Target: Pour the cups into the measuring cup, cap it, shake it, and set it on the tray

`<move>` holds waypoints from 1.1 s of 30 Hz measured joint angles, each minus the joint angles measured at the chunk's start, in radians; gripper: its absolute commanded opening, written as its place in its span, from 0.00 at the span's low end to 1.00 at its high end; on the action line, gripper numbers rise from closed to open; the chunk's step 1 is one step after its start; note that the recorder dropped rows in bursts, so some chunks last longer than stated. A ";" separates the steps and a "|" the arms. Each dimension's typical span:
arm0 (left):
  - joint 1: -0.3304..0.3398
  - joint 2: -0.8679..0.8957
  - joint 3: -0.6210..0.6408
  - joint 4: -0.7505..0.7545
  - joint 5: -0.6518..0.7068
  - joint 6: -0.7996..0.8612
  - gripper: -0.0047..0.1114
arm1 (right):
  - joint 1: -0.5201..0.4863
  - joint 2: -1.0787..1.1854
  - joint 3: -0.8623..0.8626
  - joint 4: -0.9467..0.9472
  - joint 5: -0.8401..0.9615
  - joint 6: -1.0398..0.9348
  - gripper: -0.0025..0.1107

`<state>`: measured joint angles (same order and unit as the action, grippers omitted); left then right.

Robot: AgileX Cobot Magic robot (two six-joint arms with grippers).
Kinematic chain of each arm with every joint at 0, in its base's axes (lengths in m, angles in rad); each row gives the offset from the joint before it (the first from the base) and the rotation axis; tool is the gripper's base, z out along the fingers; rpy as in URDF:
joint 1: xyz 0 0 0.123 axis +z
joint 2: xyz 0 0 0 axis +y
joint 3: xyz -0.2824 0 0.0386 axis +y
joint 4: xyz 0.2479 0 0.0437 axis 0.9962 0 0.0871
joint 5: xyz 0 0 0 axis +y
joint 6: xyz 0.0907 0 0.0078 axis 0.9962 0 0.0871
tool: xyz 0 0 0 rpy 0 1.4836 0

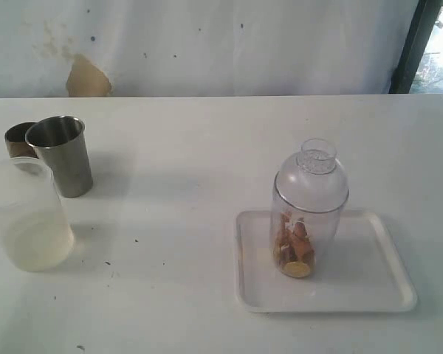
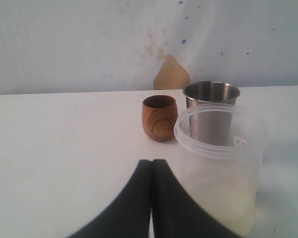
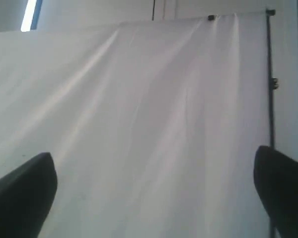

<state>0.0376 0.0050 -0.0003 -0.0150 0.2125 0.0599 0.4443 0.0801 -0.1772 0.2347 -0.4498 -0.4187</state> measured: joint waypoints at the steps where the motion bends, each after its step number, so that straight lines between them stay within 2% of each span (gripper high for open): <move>1: 0.000 0.000 0.000 0.000 0.000 0.000 0.04 | -0.039 -0.028 0.007 0.000 0.029 -0.027 0.94; 9: 0.000 0.000 0.000 0.000 -0.002 0.000 0.04 | -0.312 -0.075 0.021 0.000 0.210 -0.094 0.94; 15: 0.000 0.000 0.000 0.000 -0.002 0.000 0.04 | -0.437 -0.075 0.027 -0.070 0.377 -0.096 0.94; 19: 0.000 0.000 0.000 0.000 -0.002 0.000 0.04 | -0.460 -0.075 0.077 -0.175 0.397 -0.050 0.94; 26: 0.000 0.000 0.000 0.000 -0.002 0.000 0.04 | -0.461 -0.075 0.172 -0.210 0.338 0.269 0.94; 33: 0.000 0.000 0.000 0.000 -0.002 0.000 0.04 | -0.461 -0.075 0.172 -0.276 0.373 0.363 0.94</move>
<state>0.0376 0.0050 -0.0003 -0.0150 0.2106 0.0599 -0.0171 0.0054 -0.0054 -0.0417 -0.0772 -0.0556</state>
